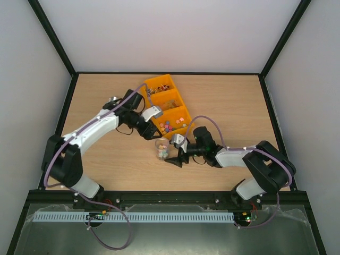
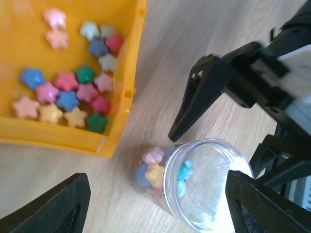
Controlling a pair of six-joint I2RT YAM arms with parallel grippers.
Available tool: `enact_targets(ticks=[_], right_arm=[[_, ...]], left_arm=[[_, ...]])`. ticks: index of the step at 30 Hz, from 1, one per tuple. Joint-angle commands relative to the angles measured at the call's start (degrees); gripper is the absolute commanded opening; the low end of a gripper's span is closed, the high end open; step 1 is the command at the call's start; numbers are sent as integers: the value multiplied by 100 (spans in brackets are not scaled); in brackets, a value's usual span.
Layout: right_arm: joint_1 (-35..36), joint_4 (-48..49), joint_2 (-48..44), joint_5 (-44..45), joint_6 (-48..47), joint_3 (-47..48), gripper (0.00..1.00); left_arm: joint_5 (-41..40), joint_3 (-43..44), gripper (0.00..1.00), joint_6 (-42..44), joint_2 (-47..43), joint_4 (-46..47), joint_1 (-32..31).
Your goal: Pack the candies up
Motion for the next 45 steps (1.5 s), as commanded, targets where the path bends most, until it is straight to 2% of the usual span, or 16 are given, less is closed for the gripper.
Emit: enact_targets(ticks=[1,7,16,20,27,33,40,45], right_arm=[[42,871,160,-6,261,-170,93],[43,1362,360,-41,412,-233,92],[165,1847,707,-21,646,-196,85],[199,1976,824,16,734,-202,80],[194,2060,883,59,773,-246,75],[199,2082,901,81,745,-286,69],[197,2123,921,126,752,-308,69],[210,2200,924,118,800,-301,87]], left_arm=[[-110,-181,80,396,-855,417,15],[-147,-563,81,1192,-1319,392,-58],[-670,-984,83,1072,-1372,621,-631],[-737,-970,77,928,-1292,736,-688],[-1024,-1331,77,922,-1082,903,-822],[-1234,-1414,71,966,-948,814,-835],[-928,-1127,77,1021,-1466,722,-822],[-972,-1351,87,1044,-1710,972,-820]])
